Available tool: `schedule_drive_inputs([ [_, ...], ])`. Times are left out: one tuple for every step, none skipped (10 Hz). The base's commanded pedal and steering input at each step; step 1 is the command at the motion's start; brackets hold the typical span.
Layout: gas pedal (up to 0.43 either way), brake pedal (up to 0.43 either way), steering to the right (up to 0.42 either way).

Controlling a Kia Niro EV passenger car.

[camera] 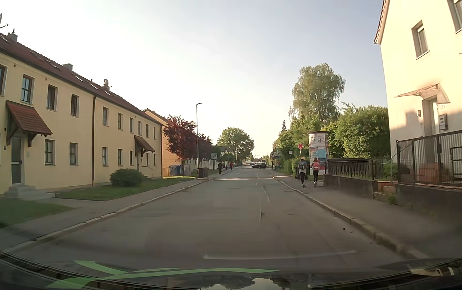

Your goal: Follow the waypoints while adhering to traffic rules and regulations

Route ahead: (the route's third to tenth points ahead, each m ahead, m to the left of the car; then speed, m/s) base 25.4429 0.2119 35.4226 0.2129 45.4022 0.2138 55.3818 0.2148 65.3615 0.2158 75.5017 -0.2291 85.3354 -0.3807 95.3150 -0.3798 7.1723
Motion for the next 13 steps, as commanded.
schedule_drive_inputs([
  [0.087,0.000,-0.014],
  [0.087,0.000,-0.010],
  [0.079,0.000,-0.008],
  [0.067,0.000,-0.007],
  [0.067,0.000,-0.005],
  [0.067,0.000,-0.002],
  [0.067,0.000,0.000],
  [0.067,0.000,0.001],
  [0.067,0.000,0.002],
  [0.067,0.000,0.003],
  [0.059,0.000,0.004],
  [0.059,0.000,0.006],
  [0.059,0.000,0.006],
])
